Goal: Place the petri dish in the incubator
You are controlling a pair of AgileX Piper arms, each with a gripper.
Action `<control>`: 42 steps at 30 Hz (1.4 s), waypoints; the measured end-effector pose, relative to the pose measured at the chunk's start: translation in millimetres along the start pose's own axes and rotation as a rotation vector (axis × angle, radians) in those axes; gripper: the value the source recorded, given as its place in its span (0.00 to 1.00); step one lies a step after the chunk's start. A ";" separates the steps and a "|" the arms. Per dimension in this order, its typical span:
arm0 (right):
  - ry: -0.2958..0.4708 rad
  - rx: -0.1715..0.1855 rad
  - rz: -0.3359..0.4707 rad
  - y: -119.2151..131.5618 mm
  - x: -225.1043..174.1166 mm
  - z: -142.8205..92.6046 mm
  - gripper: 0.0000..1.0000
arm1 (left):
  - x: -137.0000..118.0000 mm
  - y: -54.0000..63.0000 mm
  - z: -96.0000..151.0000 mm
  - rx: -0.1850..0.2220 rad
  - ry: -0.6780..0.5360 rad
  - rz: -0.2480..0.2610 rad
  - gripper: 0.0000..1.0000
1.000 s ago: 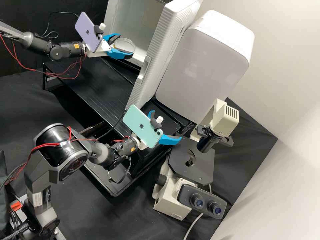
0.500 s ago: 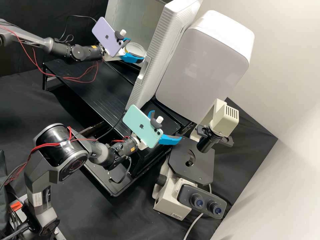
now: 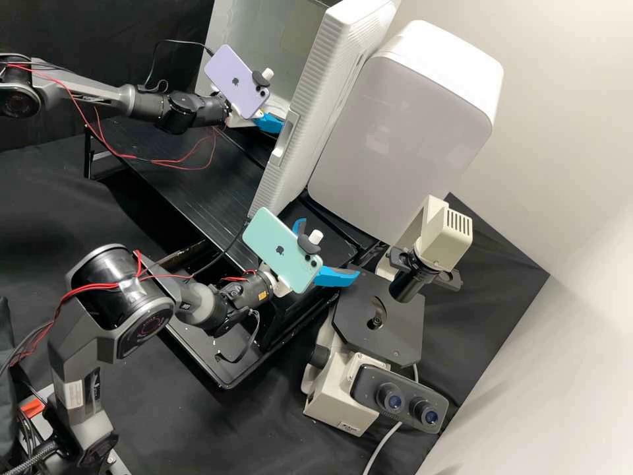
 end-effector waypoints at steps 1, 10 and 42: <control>0.000 0.000 0.000 0.0 0.0 0.0 1.00 | 1.3 1.4 -2.0 -0.004 0.006 0.004 0.00; 0.000 0.000 0.000 0.0 0.0 0.0 1.00 | 13.9 3.8 -19.1 -0.056 0.066 0.011 0.00; 0.000 0.000 0.000 0.0 0.0 0.0 1.00 | 46.1 14.0 -45.9 -0.124 0.113 0.084 0.00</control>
